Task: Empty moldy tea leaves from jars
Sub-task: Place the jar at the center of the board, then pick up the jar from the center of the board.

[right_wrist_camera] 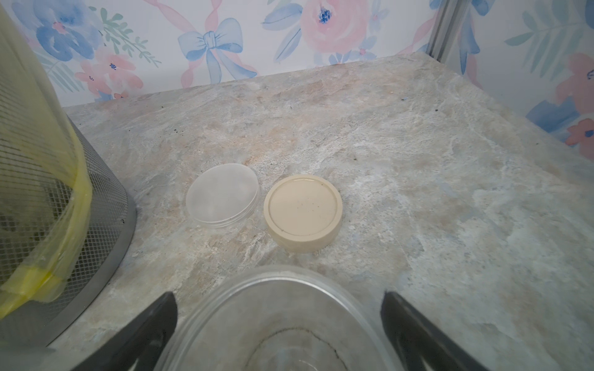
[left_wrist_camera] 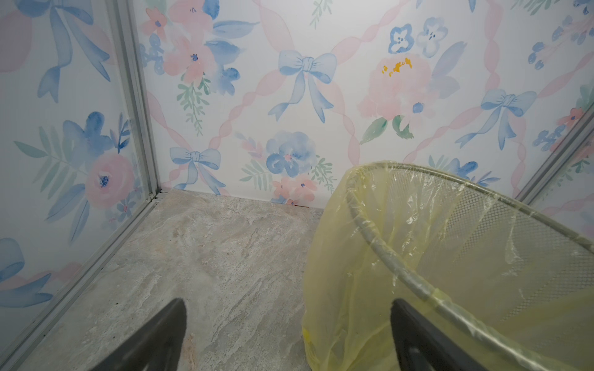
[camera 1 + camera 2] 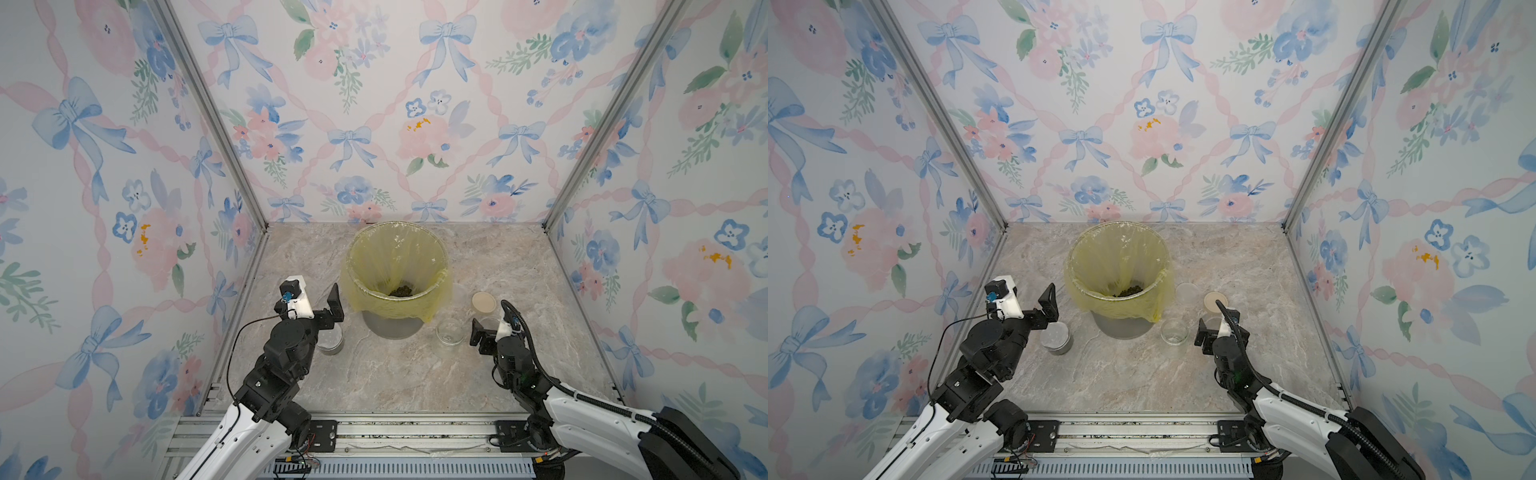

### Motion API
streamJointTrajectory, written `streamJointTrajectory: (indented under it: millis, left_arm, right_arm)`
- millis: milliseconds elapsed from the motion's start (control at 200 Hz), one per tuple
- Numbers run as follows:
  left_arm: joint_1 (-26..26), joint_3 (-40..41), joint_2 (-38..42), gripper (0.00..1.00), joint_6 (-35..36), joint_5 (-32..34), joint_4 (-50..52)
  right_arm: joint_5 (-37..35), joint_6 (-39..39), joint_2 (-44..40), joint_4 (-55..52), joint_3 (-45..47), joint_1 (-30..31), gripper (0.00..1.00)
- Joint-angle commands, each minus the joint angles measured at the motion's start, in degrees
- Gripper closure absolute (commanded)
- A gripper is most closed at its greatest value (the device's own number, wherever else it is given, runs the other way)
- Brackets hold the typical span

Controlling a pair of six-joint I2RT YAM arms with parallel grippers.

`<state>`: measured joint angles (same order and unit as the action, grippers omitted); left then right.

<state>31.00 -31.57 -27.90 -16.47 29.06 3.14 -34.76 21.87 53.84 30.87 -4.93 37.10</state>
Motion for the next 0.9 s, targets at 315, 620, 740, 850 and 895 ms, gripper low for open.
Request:
streamJointTrajectory:
  millis: [315,620,740,850,895]
  left_arm:
    - [-0.59,-2.85,-1.83,0.02,2.32,-0.34,4.48]
    - [-0.6,-8.4,-6.4,0.02,1.13,2.77,12.03]
    - [-1.0,-13.26,-12.58,0.02,0.03,6.88,20.39]
    - [-1.65,-15.85,-17.27,0.02,-1.77,4.9,25.33]
    - [-1.8,-16.37,-18.37,0.02,-2.85,4.93,26.42]
  right_arm:
    - [3.86,3.11,-20.68,-21.04,-6.73,-4.81,0.03]
    - [15.03,3.2,-29.32,-41.49,-19.32,-13.36,0.03]
    - [20.43,3.18,-27.6,-45.21,-25.15,-14.95,0.03]
    - [24.59,3.53,-23.3,-49.16,-30.7,-15.13,0.03]
    - [26.78,3.35,-21.36,-50.6,-33.21,-15.1,0.03]
